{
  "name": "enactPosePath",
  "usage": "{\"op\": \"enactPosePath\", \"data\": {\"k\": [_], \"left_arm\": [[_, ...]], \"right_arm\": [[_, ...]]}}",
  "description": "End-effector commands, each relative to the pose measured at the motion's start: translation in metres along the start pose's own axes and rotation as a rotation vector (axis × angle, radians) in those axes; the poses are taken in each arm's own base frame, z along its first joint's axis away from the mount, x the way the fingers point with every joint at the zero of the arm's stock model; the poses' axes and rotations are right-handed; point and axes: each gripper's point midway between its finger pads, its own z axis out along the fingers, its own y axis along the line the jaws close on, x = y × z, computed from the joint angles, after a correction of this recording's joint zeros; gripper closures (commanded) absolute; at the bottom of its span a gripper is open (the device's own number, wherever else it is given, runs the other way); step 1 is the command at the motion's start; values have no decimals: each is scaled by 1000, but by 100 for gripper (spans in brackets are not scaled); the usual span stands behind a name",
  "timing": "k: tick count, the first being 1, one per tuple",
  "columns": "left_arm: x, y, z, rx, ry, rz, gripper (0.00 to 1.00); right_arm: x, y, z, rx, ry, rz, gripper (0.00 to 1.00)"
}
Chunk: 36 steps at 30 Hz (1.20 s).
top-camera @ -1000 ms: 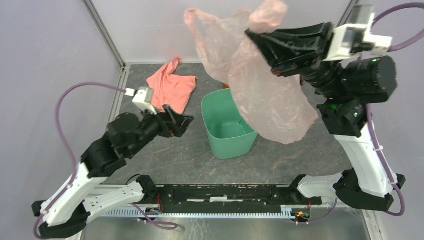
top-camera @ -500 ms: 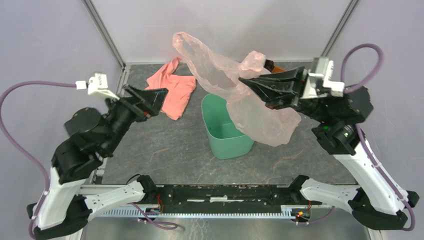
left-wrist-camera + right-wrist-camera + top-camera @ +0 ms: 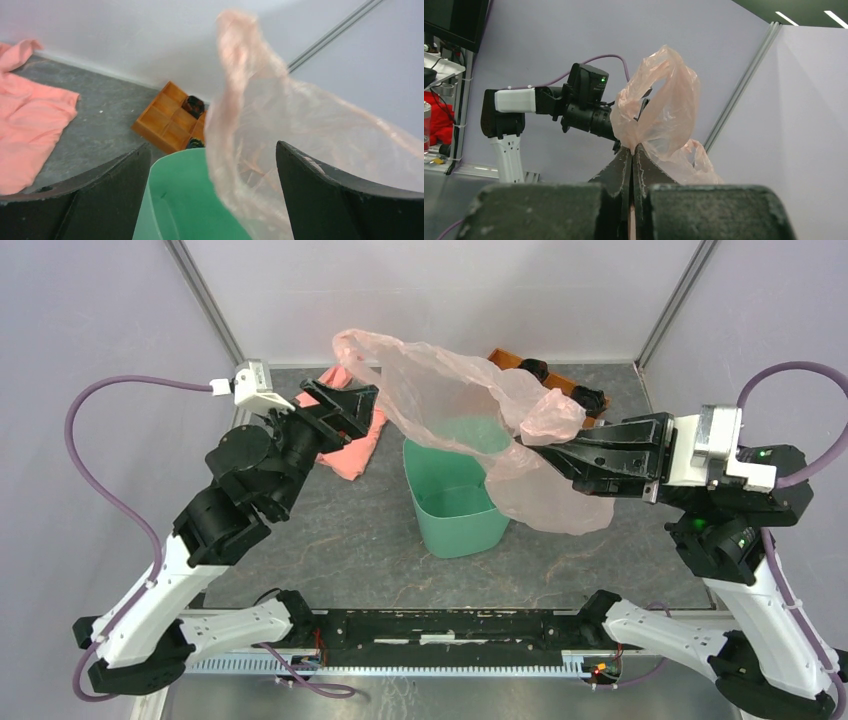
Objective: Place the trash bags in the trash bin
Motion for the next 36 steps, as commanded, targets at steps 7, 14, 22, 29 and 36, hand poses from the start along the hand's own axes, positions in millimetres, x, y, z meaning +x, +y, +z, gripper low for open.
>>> {"op": "enactPosePath", "data": {"k": [7,14,22,29,36], "left_arm": [[-18,-28,22,40,-76,4,6],[-20,10,9,-53,-145,10,70],[-12,17,-28,30,-54,-106,98],[-5,24,-51,60,10,-146,98],[-4,47,-51,-19,-31,-132,98]], "right_arm": [[20,11,-5,-47,62,35,100],[20,1,8,-56,62,-24,100],[21,-40,45,53,41,33,100],[87,-88,56,302,127,169,100],[169,-101,30,470,419,291,63]]}}
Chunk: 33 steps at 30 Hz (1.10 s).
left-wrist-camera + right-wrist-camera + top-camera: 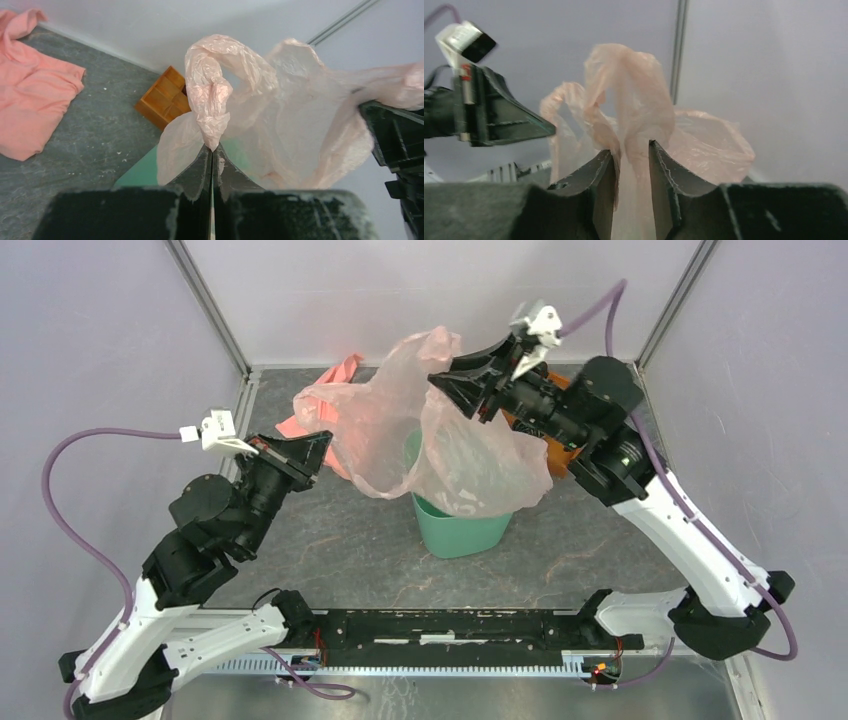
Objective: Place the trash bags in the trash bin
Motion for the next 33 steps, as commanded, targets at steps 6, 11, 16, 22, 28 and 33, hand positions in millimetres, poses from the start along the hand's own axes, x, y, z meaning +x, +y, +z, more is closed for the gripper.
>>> {"op": "enactPosePath", "data": {"k": [6,11,16,22,28,33], "left_arm": [[-9,24,-1,-93,-88,-30,98],[-6,21,5,-95,-79,-12,98],[-6,20,8,-104,-79,0,98],[-9,22,10,-127,-91,13,98],[-13,21,11,-134,-102,18,98],[-12,20,12,-130,-97,22,98]], "right_arm": [[15,-25,-51,221,155,20,25],[4,-18,-88,243,124,-1,7],[-4,-12,-115,250,114,-13,2],[16,25,-134,47,156,-64,2],[45,47,-163,-57,224,-94,2],[103,7,-182,139,428,-141,2]]}}
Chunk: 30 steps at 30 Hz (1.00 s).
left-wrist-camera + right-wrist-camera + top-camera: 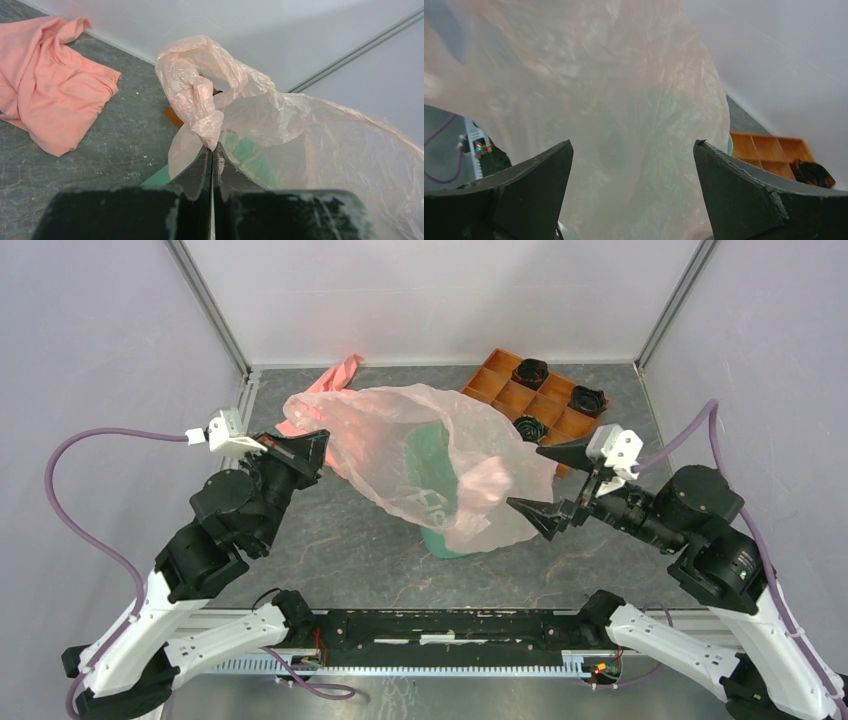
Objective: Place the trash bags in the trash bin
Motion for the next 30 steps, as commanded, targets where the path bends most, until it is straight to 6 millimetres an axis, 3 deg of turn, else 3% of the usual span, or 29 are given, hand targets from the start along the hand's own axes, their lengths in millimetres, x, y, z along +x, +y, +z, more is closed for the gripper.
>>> {"op": "enactPosePath", "data": {"k": [1,4,8,10,13,17,20,22,24,27,30], "left_arm": [[-19,-8,0,7,-51,-29,98],[-18,-11,0,17,-45,-34,98],[-18,-13,-2,25,-39,-39,98],[-18,-13,-2,31,-37,-46,98],[-18,-15,-4,41,-31,-56,98],[-19,-18,-6,60,-25,-75,98],[-19,-22,-7,74,-17,-83,98],[-19,-26,-7,85,-13,-86,98],[-19,-29,-6,98,-8,-85,98],[-14,-34,-3,109,8,-74,98],[-1,-36,3,111,40,-51,98]], "right_arm": [[54,-22,1,105,182,-47,2],[71,-23,16,103,194,-28,2],[80,-41,43,194,156,24,3],[80,-53,64,262,122,92,12],[90,-71,95,348,125,183,37],[112,-89,137,417,186,227,54],[122,-96,157,436,218,247,65],[134,-96,165,439,249,259,73],[161,-90,164,431,317,280,79],[209,-73,149,399,401,328,80],[238,-61,135,375,463,344,79]]}}
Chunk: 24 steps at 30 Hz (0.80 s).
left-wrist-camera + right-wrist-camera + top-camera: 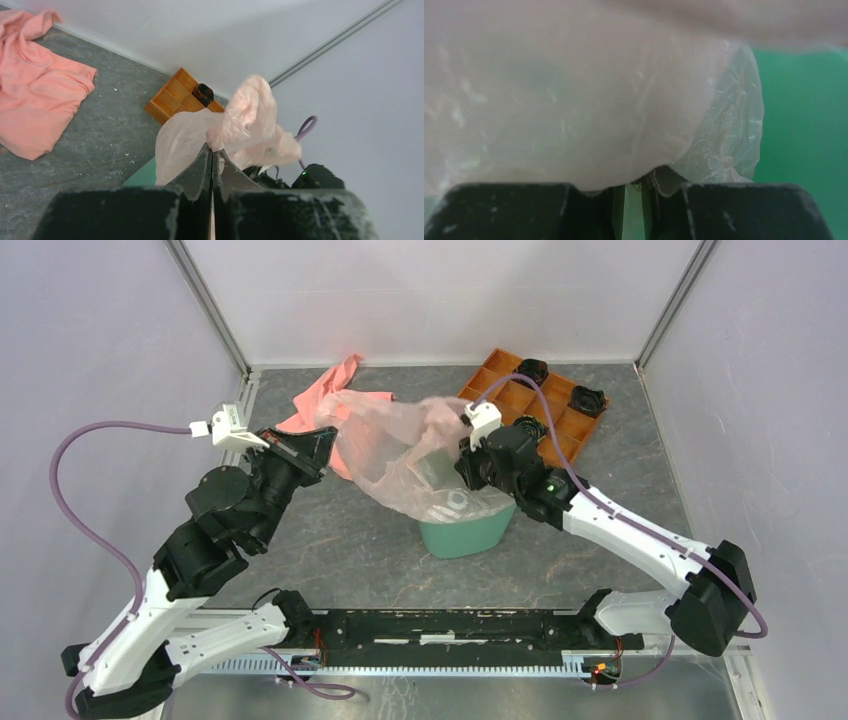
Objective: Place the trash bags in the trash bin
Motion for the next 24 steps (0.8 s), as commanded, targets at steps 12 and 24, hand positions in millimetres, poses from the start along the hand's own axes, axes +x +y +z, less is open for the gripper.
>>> {"op": "enactPosePath", "data": {"k": [12,24], "left_arm": [[79,-19,41,44,197,13,98],[62,-16,42,22,127,11,98]], "right_arm": [[22,11,-1,-85,195,-136,55],[-49,2,-103,-83,-20,-185,19]]}}
